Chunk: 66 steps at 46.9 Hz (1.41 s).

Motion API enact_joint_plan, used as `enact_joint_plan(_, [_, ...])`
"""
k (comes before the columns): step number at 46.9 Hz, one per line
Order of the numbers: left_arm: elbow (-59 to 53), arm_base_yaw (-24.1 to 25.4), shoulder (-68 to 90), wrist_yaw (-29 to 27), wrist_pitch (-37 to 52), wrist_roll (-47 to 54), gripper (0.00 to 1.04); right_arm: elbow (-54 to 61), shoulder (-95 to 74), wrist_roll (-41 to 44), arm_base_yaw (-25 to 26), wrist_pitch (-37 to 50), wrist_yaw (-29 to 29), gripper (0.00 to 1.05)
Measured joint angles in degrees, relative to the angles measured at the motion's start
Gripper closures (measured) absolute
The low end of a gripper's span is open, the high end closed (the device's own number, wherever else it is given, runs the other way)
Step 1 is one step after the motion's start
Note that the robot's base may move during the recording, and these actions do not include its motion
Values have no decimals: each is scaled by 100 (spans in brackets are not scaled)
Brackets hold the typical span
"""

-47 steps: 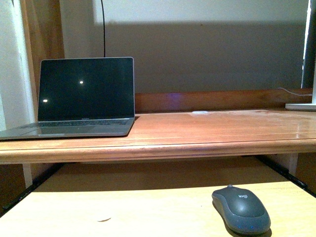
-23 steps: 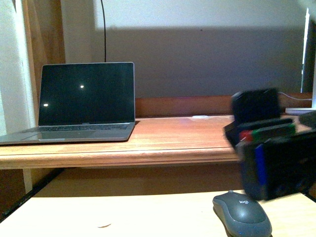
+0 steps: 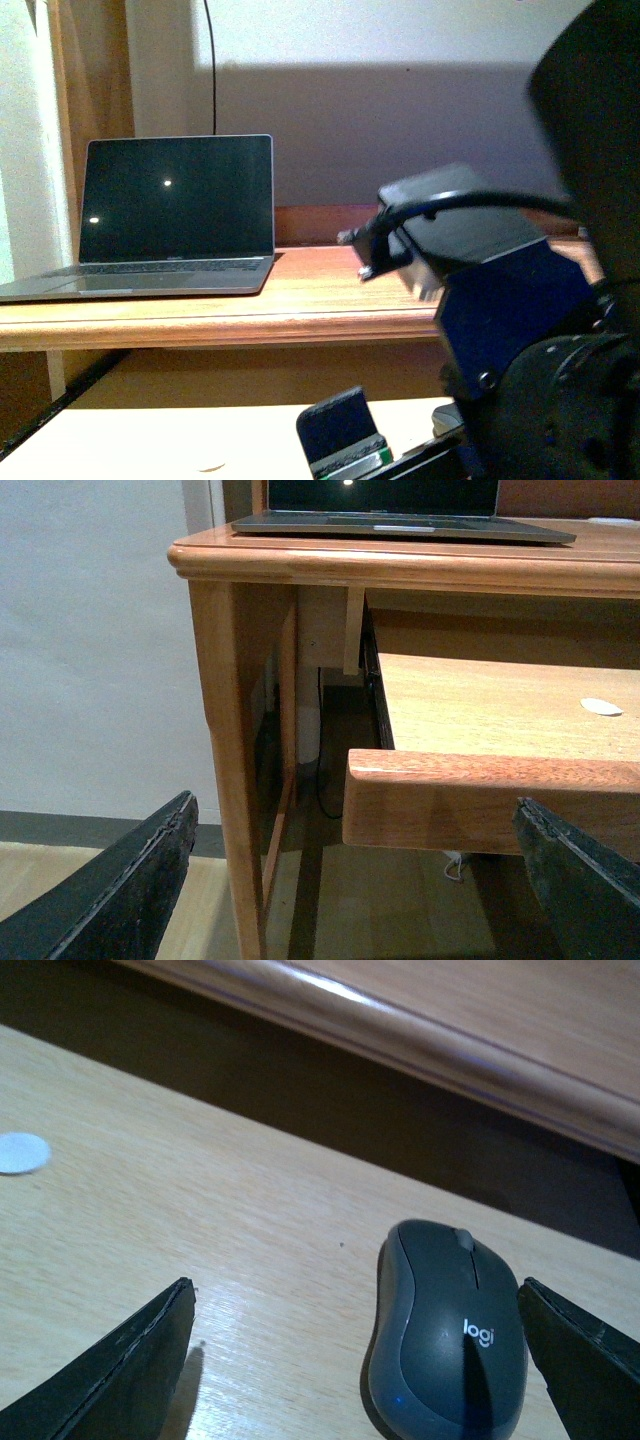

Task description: Place mouse

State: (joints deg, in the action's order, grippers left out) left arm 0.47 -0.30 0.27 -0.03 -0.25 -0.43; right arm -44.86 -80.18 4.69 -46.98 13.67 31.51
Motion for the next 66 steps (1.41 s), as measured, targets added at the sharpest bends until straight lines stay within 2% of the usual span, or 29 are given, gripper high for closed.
enact_joint_plan(15, [0,0,0,0,0,0,8,-444,-507,-433,334,-616,245,7])
enact_joint_plan(38, [0,0,0,2,0,0,8,-1069,-997,-1340,767,-1419,-151,8])
enact_joint_plan(46, [0,0,0,2,0,0,8,-1134,-1027,-1443,857,-1488,-284,28])
enact_joint_plan(51, [0,0,0,2,0,0,8,-1134,-977,-1528,918,-1543,-315,44])
enact_joint_plan(56, [0,0,0,2,0,0,8,-1137,-787,-1541,955,-1606,-297,49])
enact_joint_plan(66, [0,0,0,2,0,0,8,-1676,-142,-1547,1001,-1980,-249,49])
